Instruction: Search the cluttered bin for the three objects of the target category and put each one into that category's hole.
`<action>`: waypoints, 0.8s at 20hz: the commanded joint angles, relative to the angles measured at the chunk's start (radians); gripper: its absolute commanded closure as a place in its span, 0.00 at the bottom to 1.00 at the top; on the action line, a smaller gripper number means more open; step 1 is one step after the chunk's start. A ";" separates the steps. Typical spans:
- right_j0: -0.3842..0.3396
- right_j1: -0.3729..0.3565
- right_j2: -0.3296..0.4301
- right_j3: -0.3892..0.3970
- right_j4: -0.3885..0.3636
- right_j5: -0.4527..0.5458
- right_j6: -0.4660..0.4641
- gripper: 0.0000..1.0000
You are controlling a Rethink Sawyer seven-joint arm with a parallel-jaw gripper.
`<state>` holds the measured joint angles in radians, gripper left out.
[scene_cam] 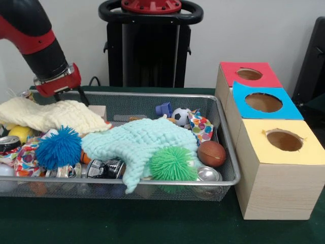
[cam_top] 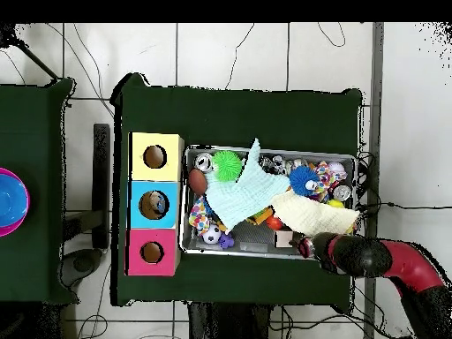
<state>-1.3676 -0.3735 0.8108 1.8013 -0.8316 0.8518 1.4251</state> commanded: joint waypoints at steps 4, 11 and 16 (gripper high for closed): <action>0.048 -0.059 -0.070 0.019 0.007 -0.166 0.132 0.00; 0.059 -0.315 -0.034 0.166 0.182 -0.108 0.189 0.00; 0.090 -0.466 -0.033 0.216 0.289 -0.100 0.194 0.00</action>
<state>-1.3134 -0.6145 0.7817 1.9431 -0.6567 0.7585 1.4251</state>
